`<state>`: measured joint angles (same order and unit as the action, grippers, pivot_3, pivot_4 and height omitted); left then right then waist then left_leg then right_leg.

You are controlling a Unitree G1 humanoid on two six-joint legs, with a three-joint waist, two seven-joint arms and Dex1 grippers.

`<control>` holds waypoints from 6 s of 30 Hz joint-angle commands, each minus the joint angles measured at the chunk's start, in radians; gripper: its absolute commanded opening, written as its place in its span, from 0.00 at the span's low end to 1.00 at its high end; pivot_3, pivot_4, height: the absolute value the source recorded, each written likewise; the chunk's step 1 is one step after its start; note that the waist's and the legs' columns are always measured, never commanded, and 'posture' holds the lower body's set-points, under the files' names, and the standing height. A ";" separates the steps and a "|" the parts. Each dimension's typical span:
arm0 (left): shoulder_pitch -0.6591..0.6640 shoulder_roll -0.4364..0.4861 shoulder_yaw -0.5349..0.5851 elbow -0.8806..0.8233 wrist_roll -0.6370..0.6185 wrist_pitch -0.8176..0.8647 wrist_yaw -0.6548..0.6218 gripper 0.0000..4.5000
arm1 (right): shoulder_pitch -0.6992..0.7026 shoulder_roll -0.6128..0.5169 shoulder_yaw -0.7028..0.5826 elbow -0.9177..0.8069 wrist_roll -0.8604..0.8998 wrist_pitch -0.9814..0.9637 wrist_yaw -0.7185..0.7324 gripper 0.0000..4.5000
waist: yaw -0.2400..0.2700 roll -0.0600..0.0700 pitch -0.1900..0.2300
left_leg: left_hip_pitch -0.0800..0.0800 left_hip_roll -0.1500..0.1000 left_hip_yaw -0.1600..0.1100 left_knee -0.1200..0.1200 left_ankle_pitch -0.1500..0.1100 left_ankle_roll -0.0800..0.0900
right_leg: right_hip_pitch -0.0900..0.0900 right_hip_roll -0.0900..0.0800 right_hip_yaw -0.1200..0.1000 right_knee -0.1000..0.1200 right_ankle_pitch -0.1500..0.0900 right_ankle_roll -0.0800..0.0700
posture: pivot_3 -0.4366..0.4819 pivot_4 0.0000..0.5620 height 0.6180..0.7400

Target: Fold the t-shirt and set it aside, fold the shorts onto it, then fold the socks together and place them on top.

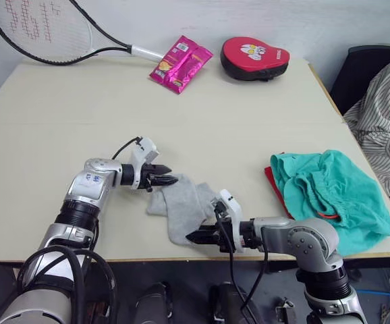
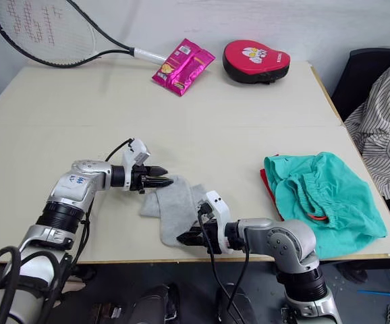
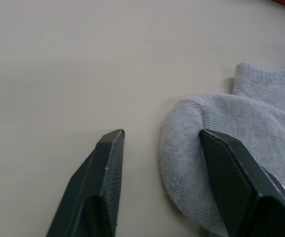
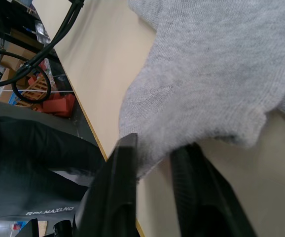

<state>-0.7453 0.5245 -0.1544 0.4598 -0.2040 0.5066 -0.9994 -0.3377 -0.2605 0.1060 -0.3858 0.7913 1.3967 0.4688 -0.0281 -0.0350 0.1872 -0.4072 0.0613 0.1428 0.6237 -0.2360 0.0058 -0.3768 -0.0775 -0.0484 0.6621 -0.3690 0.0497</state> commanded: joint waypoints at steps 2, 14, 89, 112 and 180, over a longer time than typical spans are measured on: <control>0.038 -0.016 -0.019 -0.021 0.019 -0.055 -0.021 0.17 | -0.004 -0.009 -0.005 -0.012 0.013 -0.014 0.008 0.00 | 0.000 0.000 0.000 | 0.000 0.000 0.000 0.000 0.000 0.000 | 0.000 0.000 0.000 0.000 0.000 0.000 | 0.48 0.27 1.00; 0.083 -0.003 0.080 -0.167 0.019 -0.199 0.058 0.00 | -0.044 -0.159 -0.054 -0.054 0.116 0.028 0.134 0.00 | -0.004 0.000 0.000 | -0.002 0.000 0.000 0.001 -0.001 0.001 | -0.001 0.000 0.000 -0.001 0.000 0.000 | 0.48 0.27 1.00; 0.971 -0.240 0.280 -1.077 -0.110 -0.036 0.683 0.42 | -0.478 -0.409 0.181 0.545 -0.368 -0.439 0.756 0.43 | -0.003 0.002 0.002 | -0.001 0.001 0.001 -0.002 -0.007 0.007 | 0.000 -0.001 0.001 -0.007 0.001 0.000 | 0.48 0.27 1.00; 0.723 0.094 0.178 -0.847 -0.170 -0.107 0.283 0.00 | -0.078 -0.110 0.193 0.345 -0.554 -1.215 0.595 0.00 | -0.003 0.004 0.002 | 0.000 0.000 0.004 -0.006 -0.004 0.000 | 0.000 0.000 0.001 -0.009 0.001 0.000 | 0.48 0.27 1.00; 0.296 0.063 0.487 -0.543 -0.725 1.108 0.665 1.00 | -0.231 0.016 0.246 0.756 -0.745 -1.580 0.542 0.00 | -0.025 0.001 0.002 | 0.004 0.002 -0.001 -0.009 0.006 -0.009 | -0.001 0.001 -0.002 -0.001 0.002 -0.003 | 0.48 0.27 1.00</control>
<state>-0.4568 0.6010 0.3700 -0.1002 -0.9478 1.6010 -0.3444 -0.5729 -0.2412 0.3434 0.3544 0.0576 -0.1516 1.0035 -0.0529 -0.0340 0.1890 -0.4029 0.0629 0.1418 0.6145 -0.2305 -0.0031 -0.3772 -0.0761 -0.0501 0.6613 -0.3665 0.0470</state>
